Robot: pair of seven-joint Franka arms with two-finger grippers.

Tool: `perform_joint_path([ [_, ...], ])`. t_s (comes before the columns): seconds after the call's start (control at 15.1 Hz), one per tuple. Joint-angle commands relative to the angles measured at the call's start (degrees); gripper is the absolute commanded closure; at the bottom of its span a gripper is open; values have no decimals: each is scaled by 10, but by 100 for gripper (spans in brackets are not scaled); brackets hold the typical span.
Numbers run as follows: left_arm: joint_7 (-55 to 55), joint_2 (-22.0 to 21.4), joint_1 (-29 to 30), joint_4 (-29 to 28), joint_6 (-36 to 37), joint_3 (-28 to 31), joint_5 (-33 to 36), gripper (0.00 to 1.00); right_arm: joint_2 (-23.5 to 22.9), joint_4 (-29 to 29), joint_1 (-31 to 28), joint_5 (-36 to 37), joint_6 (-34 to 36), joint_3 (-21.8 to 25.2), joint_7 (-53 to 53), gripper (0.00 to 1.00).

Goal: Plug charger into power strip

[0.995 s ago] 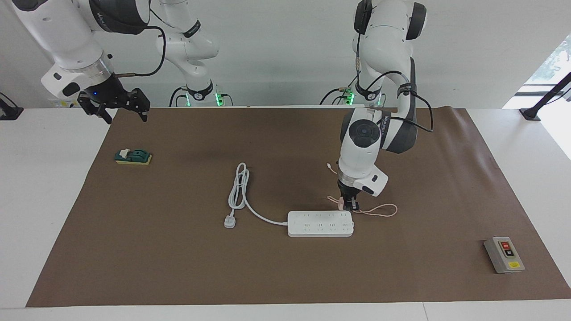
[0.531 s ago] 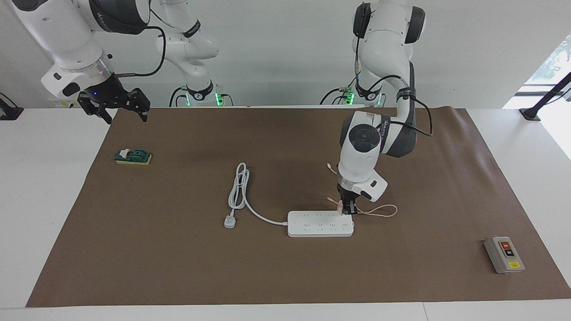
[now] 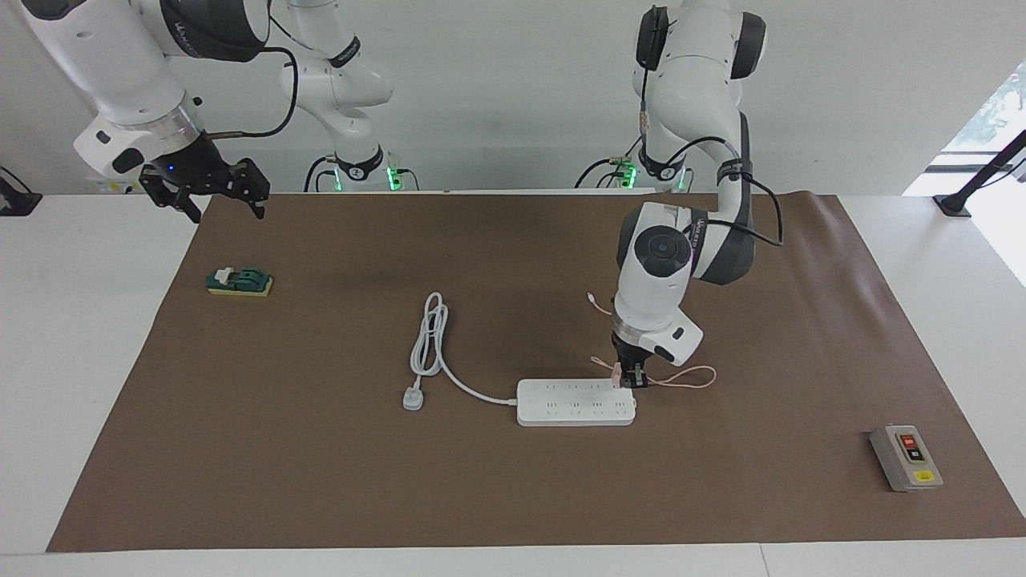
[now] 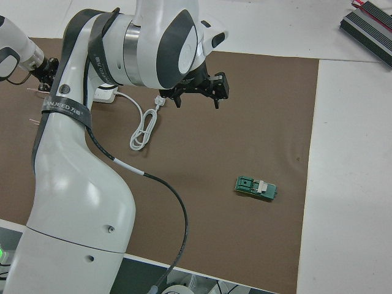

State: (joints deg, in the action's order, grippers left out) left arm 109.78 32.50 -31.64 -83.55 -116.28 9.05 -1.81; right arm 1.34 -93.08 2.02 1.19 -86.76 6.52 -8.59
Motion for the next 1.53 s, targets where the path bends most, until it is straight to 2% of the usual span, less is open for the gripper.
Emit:
perform_joint_path([
  [0.0,-13,18,4,30,10,1,-11,100,12,-13,2,7,1,0,1,0],
  [1.46,-13,34,-4,30,4,0,-10,100,12,-13,2,7,1,0,1,0],
])
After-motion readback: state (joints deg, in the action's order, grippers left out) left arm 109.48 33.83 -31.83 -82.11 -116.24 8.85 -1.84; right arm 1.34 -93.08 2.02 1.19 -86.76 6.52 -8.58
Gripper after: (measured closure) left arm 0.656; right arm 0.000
